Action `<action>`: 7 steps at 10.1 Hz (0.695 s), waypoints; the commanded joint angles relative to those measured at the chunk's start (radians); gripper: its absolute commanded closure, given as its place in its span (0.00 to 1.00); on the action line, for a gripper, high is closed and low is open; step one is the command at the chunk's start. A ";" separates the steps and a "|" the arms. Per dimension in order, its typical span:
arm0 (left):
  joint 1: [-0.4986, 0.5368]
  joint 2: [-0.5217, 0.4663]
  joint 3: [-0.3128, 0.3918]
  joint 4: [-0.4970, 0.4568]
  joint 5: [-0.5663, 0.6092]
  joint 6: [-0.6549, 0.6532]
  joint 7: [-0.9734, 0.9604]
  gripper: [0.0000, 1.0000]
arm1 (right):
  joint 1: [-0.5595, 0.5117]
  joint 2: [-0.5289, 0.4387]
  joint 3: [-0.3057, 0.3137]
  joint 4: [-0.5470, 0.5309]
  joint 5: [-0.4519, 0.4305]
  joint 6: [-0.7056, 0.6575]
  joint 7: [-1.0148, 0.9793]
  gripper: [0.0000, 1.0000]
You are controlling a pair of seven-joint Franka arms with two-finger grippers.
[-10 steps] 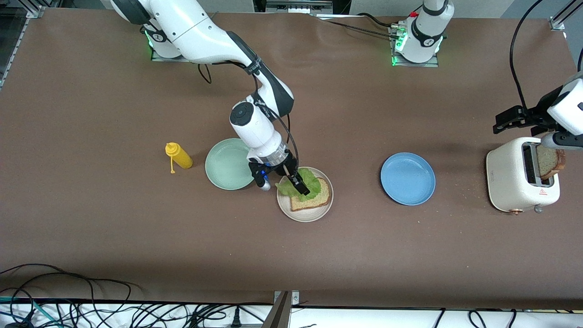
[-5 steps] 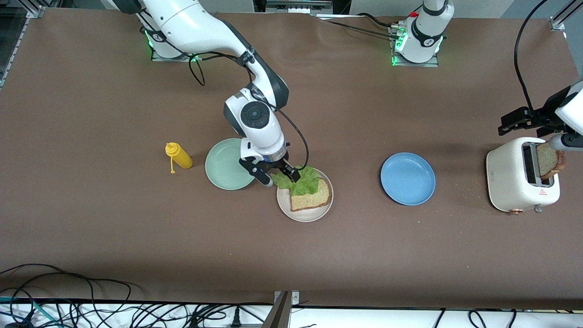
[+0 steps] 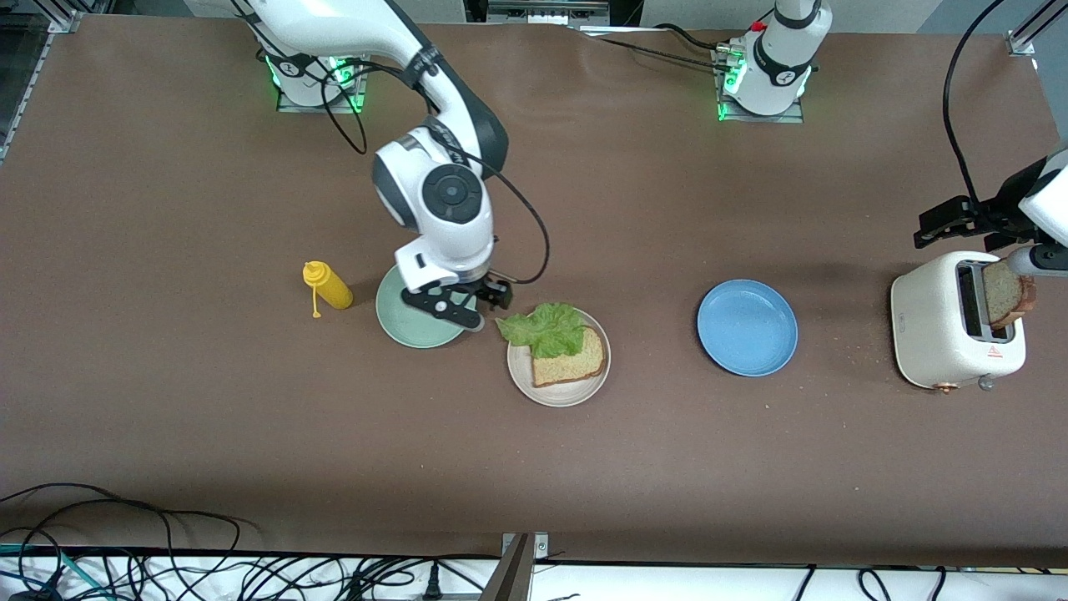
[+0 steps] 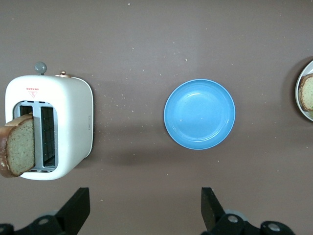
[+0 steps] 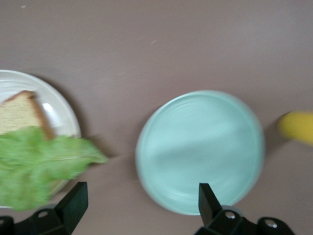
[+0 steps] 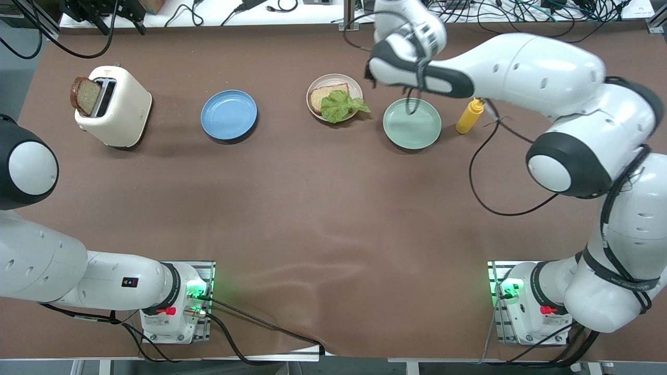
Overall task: Make sandwich on beige plate with both arms
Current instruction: 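Open the right gripper to drop the lettuce onto the bread, then move the right gripper back toward the yellow squeeze bottle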
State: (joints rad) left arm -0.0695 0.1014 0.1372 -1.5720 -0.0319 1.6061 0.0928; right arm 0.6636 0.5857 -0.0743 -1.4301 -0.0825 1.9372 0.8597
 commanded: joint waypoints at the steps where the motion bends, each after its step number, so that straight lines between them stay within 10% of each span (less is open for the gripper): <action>1: 0.000 0.015 0.001 0.030 0.023 -0.023 0.018 0.00 | -0.002 -0.078 -0.085 -0.019 0.003 -0.195 -0.303 0.00; 7: -0.001 0.015 0.001 0.030 0.023 -0.023 0.018 0.00 | -0.010 -0.133 -0.316 -0.027 0.015 -0.563 -0.836 0.00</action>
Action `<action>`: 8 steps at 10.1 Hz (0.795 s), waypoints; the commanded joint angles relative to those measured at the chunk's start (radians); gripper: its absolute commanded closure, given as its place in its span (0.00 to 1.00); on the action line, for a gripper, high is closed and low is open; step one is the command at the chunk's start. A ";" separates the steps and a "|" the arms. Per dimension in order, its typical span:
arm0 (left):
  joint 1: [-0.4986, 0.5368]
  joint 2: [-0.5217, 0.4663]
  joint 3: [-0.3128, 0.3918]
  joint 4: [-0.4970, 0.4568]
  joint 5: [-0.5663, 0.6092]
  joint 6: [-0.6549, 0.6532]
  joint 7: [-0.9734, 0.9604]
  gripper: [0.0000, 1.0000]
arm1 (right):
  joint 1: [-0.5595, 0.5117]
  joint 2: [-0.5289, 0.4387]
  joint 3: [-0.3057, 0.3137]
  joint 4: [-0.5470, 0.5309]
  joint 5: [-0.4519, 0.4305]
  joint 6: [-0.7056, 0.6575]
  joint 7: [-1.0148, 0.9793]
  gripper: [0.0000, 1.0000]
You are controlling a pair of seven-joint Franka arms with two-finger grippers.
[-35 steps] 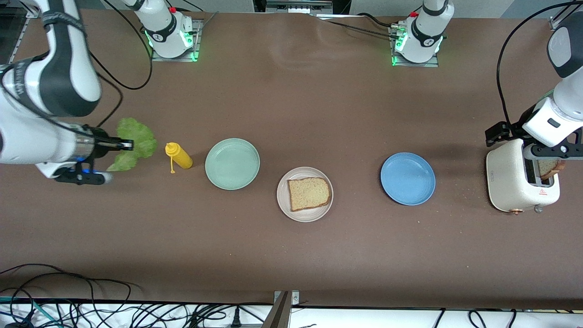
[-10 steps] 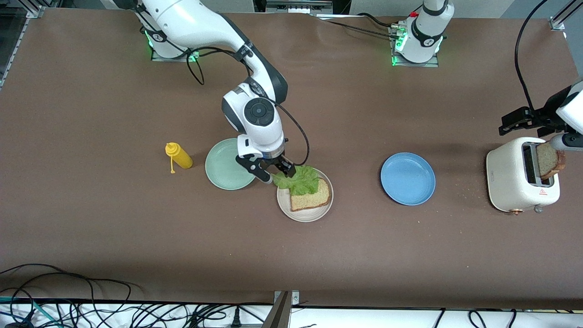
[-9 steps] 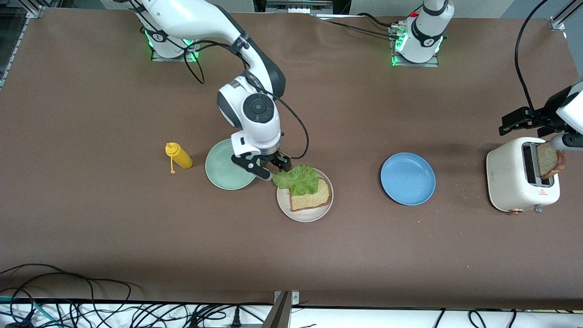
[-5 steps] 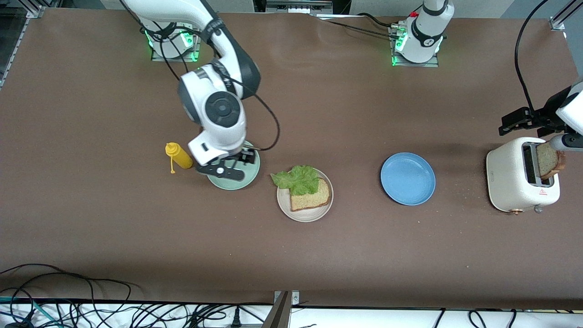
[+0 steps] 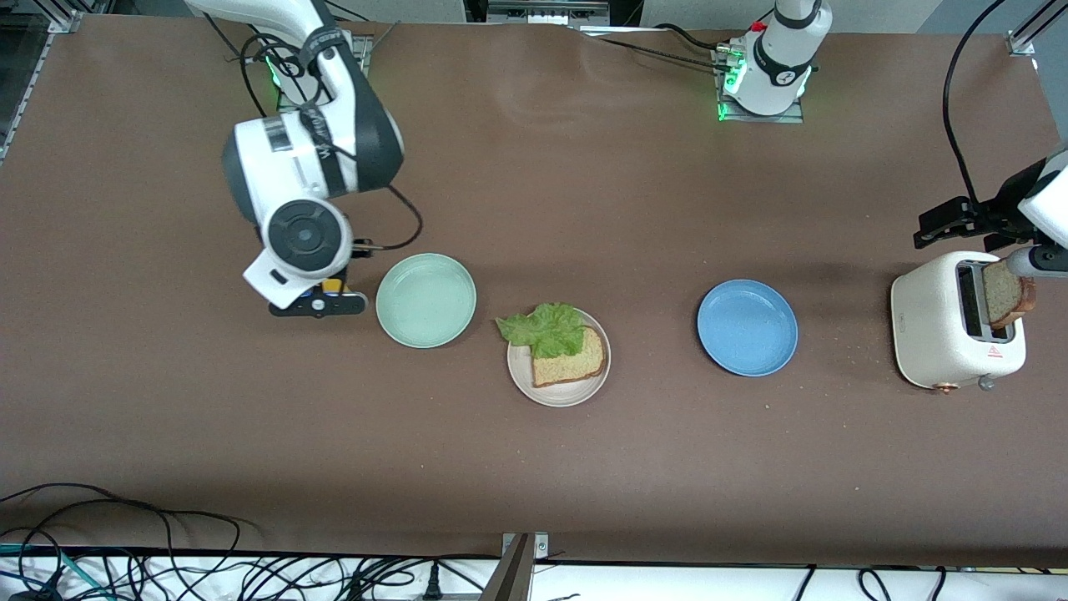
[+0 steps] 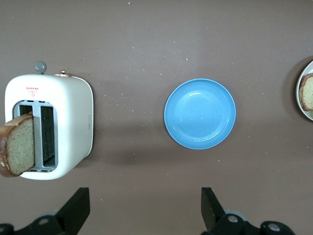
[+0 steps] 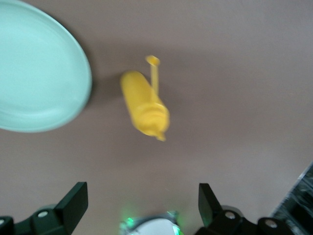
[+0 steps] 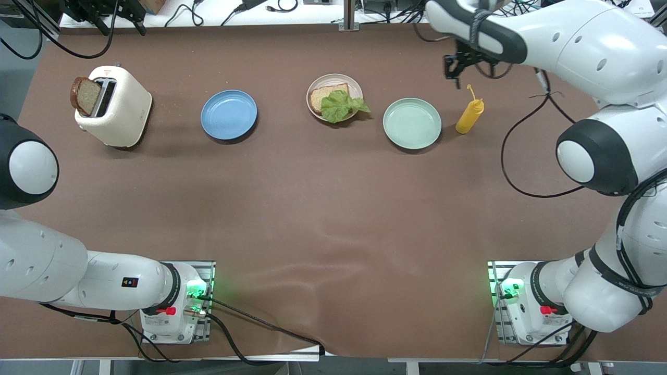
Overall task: Make sandwich on beige plate with both arms
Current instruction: 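Move the right gripper back toward the yellow squeeze bottle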
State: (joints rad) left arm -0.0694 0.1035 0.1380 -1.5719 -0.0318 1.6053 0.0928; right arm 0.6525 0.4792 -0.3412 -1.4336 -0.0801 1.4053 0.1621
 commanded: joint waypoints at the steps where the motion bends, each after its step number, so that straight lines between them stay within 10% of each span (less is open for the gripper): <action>1: 0.000 0.013 0.000 0.030 0.023 -0.022 0.018 0.00 | 0.001 -0.034 -0.092 -0.042 0.022 -0.032 -0.264 0.00; 4: 0.000 0.013 0.000 0.030 0.023 -0.022 0.018 0.00 | -0.052 -0.033 -0.246 -0.119 0.194 -0.008 -0.700 0.00; 8: 0.000 0.013 0.000 0.030 0.021 -0.022 0.018 0.00 | -0.263 0.050 -0.243 -0.131 0.380 0.047 -1.236 0.00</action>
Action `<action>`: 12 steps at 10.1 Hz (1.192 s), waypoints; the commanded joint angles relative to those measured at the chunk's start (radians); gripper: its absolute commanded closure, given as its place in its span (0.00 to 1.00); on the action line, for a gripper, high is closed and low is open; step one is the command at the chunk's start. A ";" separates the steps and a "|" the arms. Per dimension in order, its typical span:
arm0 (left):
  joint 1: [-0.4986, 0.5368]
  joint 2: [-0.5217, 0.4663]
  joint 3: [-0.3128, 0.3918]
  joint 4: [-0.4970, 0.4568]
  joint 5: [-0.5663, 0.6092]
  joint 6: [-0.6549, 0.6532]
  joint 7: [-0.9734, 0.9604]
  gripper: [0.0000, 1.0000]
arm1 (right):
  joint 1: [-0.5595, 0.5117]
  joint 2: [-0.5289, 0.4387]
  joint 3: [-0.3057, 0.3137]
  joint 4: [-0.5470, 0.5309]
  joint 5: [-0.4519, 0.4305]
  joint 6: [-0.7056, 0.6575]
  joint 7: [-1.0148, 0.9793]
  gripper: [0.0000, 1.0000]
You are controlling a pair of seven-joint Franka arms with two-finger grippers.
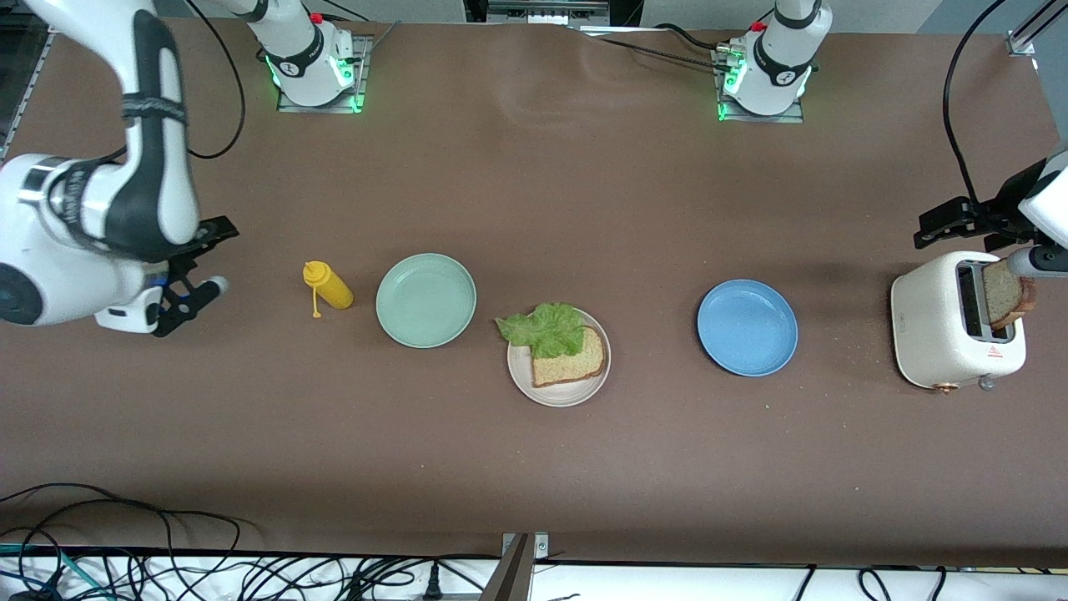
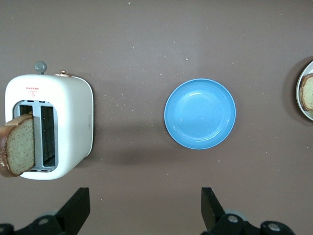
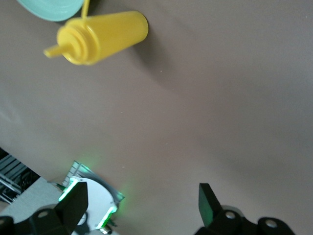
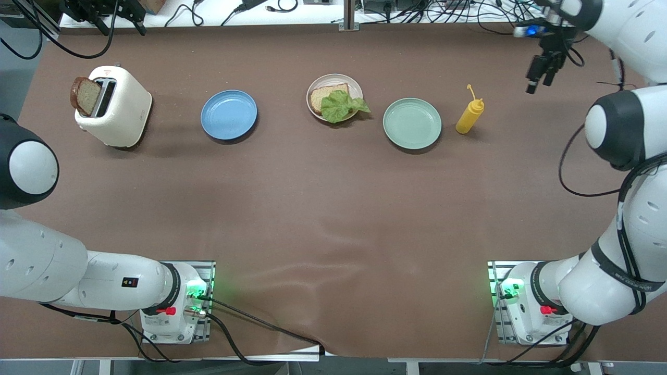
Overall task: Make sandwich on beige plate with both arms
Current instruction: 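Move the right gripper back toward the yellow squeeze bottle, then grasp the yellow squeeze bottle with the right gripper and lift it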
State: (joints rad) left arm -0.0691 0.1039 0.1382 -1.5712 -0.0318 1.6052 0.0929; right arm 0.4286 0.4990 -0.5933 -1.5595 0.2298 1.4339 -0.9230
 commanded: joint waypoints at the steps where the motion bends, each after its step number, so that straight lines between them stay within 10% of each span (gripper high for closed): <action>1: 0.000 0.013 0.000 0.030 0.023 -0.022 0.018 0.00 | -0.095 0.058 0.010 -0.019 0.160 0.019 -0.250 0.00; 7: 0.000 0.013 0.000 0.030 0.023 -0.022 0.019 0.00 | -0.209 0.193 0.017 -0.068 0.685 0.010 -1.049 0.00; 12: 0.000 0.013 0.000 0.030 0.023 -0.022 0.019 0.00 | -0.209 0.289 0.069 -0.169 0.937 -0.111 -1.412 0.00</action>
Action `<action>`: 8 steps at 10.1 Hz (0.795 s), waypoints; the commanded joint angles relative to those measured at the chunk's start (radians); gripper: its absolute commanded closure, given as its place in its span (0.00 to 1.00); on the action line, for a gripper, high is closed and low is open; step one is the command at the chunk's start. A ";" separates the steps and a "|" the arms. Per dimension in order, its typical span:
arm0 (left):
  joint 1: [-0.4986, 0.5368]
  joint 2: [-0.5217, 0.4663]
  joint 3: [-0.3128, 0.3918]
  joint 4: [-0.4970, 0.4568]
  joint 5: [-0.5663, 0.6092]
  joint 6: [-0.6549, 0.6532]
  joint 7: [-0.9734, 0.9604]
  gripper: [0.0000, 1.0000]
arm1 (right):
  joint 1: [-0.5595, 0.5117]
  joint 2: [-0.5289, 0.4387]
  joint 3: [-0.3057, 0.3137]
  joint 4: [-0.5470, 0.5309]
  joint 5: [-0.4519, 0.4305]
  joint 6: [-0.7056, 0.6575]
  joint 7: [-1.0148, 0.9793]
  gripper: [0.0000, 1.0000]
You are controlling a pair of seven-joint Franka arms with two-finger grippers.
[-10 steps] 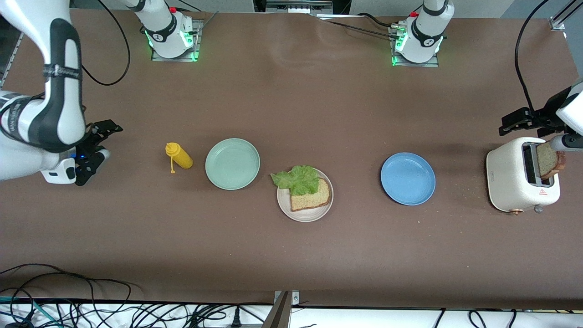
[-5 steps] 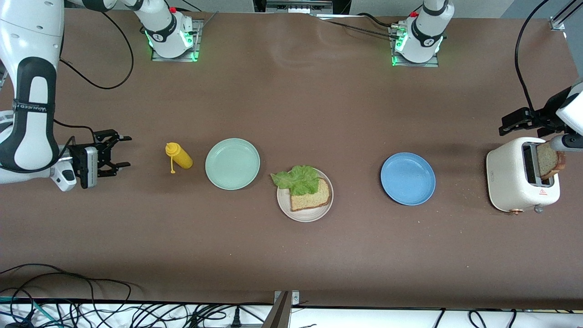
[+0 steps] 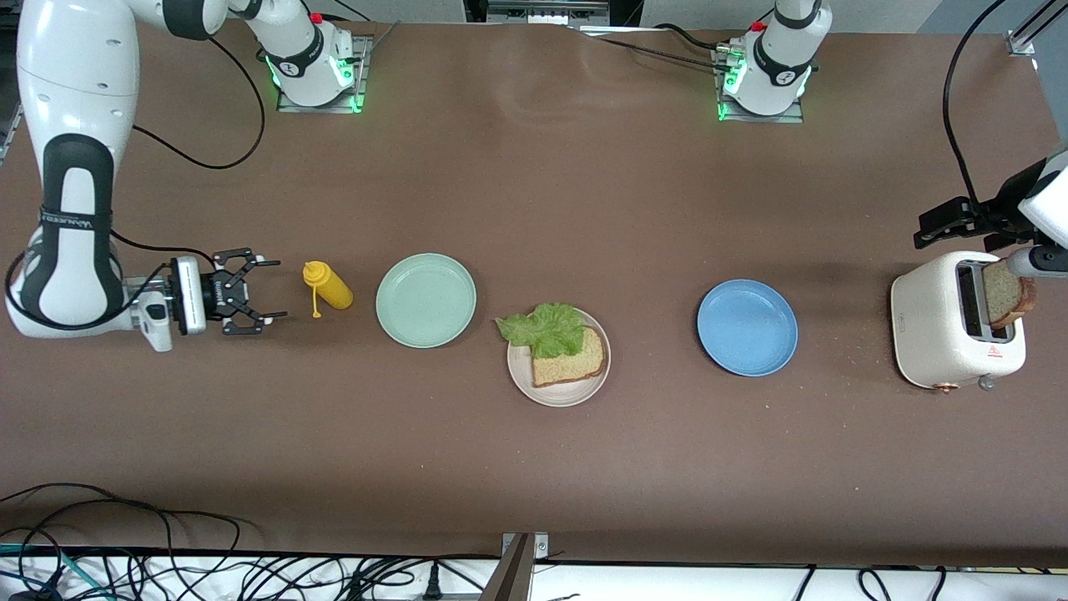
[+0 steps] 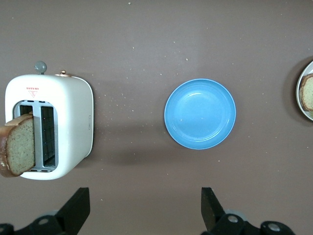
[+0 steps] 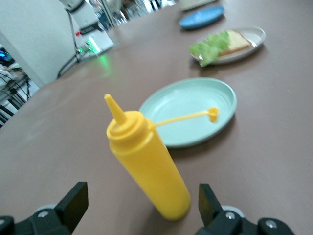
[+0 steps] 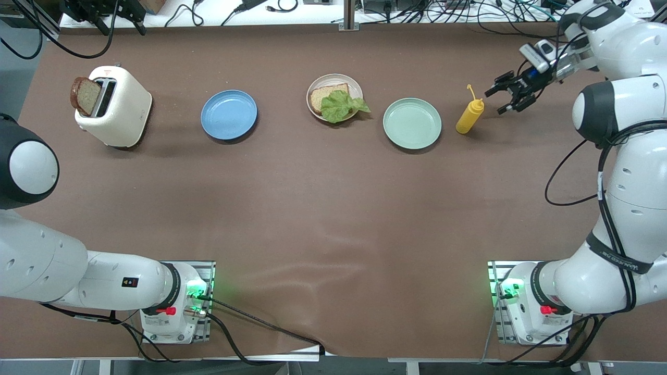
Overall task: Make sandwich on beige plate with both arms
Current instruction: 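Grasp the yellow squeeze bottle with the right gripper and lift it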
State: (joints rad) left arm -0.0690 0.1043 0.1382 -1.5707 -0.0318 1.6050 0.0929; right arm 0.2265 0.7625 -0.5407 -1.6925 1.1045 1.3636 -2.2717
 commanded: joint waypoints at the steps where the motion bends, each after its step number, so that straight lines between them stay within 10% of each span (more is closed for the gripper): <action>1: 0.000 0.012 0.000 0.029 0.023 -0.022 0.019 0.00 | -0.007 0.053 0.034 -0.042 0.089 -0.046 -0.137 0.00; 4: 0.000 0.012 0.000 0.029 0.023 -0.022 0.019 0.00 | -0.018 0.097 0.059 -0.049 0.161 -0.049 -0.224 0.08; 5: 0.000 0.012 0.000 0.029 0.023 -0.022 0.019 0.00 | -0.021 0.094 0.077 -0.046 0.166 -0.050 -0.223 0.49; 8: 0.000 0.012 0.000 0.029 0.021 -0.022 0.019 0.00 | -0.021 0.104 0.088 -0.035 0.181 -0.052 -0.207 0.91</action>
State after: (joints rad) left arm -0.0690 0.1044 0.1382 -1.5707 -0.0318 1.6048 0.0929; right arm 0.2222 0.8651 -0.4659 -1.7362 1.2616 1.3301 -2.4729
